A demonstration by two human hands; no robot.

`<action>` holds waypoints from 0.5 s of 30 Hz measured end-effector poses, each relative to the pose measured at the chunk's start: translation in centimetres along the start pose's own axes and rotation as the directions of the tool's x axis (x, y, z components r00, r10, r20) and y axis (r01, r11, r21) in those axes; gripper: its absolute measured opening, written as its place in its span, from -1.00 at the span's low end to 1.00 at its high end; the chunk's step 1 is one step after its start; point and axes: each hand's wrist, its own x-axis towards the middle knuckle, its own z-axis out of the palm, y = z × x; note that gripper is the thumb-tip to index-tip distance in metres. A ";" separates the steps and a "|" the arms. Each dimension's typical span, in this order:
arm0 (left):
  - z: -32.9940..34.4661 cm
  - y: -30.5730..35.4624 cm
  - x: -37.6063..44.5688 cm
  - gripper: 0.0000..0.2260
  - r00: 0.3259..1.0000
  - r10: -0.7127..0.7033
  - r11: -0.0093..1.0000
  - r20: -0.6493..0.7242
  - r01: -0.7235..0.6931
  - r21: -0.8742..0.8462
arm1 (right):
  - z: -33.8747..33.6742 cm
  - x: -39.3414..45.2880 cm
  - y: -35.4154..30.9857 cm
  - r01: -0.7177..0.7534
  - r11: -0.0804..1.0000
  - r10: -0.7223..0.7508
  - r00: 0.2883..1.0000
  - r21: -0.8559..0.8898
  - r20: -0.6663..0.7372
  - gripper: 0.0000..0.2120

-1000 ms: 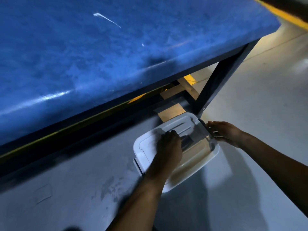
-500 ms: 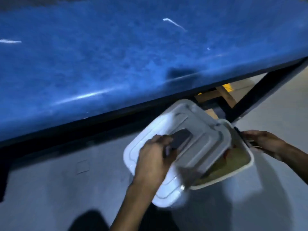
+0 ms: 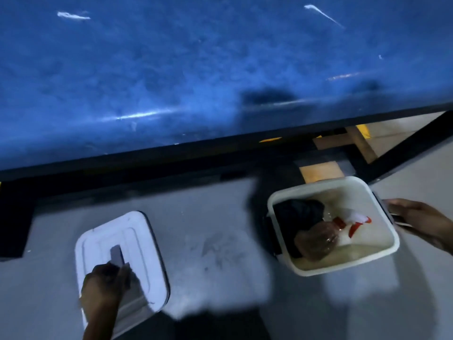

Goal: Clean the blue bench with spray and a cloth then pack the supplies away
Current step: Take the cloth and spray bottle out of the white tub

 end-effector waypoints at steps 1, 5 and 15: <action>0.6 -0.9 0.5 -0.60 0.999 0.028 0.999 0.016 -0.027 -0.023 | 0.3 -1.6 -2.1 -0.067 0.997 0.067 0.997 -0.027 -0.030 -0.51; 2.0 -1.0 0.7 -0.37 0.993 0.080 0.996 -0.084 -0.076 0.056 | 0.0 -2.0 -4.2 0.077 0.965 -0.118 0.981 -0.252 -0.153 -0.85; 10.4 29.7 -13.1 -0.71 0.114 0.968 0.177 0.225 -0.942 -0.284 | 2.6 -3.3 -6.4 0.519 0.280 -0.310 0.845 -0.808 0.435 -0.28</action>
